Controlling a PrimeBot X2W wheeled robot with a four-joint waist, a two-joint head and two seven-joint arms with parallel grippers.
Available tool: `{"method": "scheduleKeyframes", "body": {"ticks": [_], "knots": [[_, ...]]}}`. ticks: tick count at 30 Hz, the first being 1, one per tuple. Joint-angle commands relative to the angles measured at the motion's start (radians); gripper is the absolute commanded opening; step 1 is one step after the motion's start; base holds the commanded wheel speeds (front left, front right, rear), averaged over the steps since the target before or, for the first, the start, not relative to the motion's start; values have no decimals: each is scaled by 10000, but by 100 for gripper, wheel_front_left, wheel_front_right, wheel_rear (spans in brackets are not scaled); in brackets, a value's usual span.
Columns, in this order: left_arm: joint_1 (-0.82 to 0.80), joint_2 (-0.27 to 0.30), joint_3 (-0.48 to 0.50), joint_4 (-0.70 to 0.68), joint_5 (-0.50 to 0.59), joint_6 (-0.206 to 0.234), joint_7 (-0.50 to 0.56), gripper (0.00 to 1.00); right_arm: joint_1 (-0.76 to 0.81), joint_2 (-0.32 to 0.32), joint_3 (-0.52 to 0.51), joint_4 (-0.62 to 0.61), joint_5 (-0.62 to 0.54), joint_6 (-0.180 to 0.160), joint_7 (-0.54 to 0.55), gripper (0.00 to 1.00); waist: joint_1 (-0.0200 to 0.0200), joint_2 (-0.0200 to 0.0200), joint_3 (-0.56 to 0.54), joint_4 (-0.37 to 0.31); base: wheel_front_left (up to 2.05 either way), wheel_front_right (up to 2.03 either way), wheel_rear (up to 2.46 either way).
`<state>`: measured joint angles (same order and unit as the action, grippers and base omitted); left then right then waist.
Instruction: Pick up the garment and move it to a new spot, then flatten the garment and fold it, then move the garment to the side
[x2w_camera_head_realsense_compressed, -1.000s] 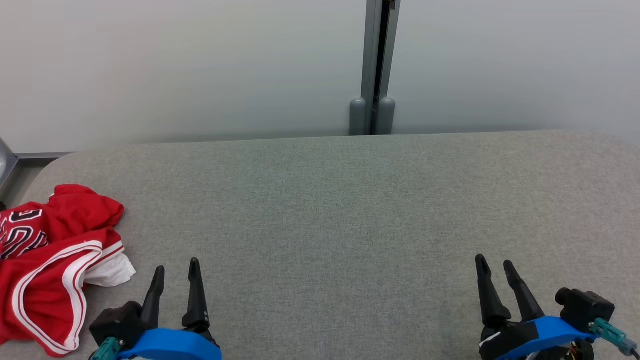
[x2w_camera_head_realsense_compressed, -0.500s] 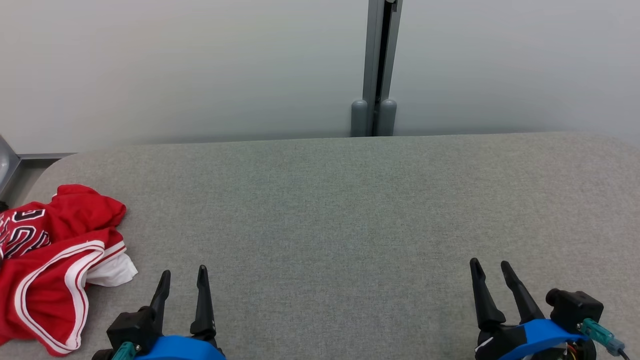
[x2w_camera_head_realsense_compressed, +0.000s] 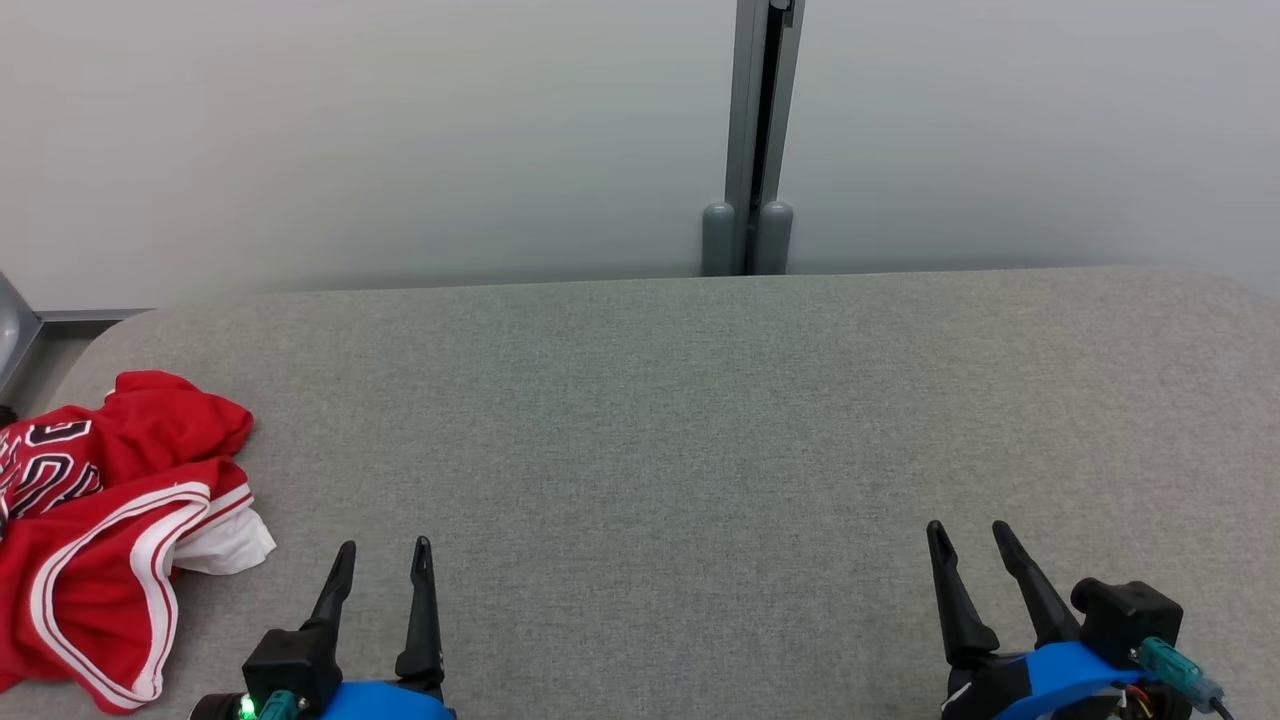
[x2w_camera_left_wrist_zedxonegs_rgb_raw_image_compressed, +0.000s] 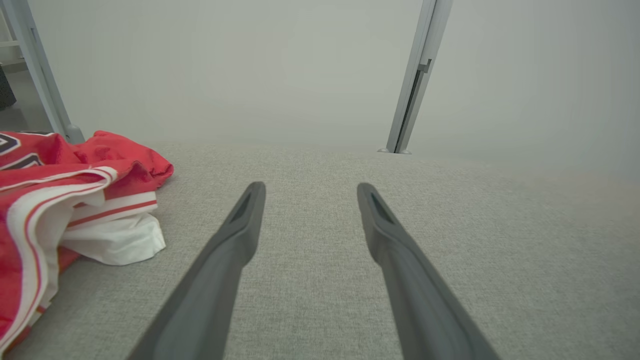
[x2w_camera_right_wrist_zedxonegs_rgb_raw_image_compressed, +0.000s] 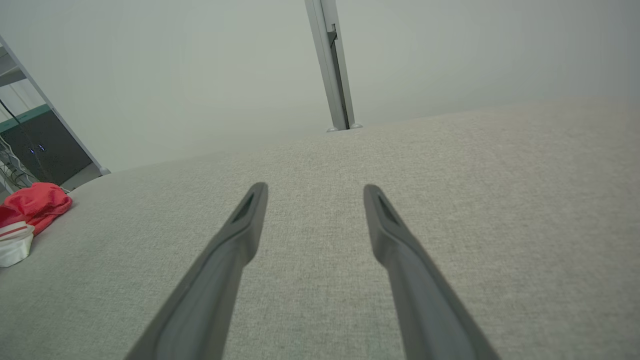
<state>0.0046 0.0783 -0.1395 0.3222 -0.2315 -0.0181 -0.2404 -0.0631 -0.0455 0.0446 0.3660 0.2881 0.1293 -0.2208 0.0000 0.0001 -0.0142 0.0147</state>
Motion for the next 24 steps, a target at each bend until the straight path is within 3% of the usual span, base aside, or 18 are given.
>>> {"method": "scheduleKeyframes", "body": {"ticks": [1, 11, 24], "knots": [[20, 42, -33, 29, 195, 24, -103, 100, -146, -77, 29, -14, -208, 22, -81, 100, 0, -1, -8, -4, 0, 0, 0], [88, 53, -171, 217, 616, 65, -274, 100, -131, -80, 66, 47, -820, 26, -228, 100, 0, -1, -88, 32, 0, 0, 0], [150, 77, -83, 203, 285, 52, -265, 100, -75, -78, 45, 19, -713, 26, -187, 100, 0, -1, -195, -8, 0, 0, 0]]}}
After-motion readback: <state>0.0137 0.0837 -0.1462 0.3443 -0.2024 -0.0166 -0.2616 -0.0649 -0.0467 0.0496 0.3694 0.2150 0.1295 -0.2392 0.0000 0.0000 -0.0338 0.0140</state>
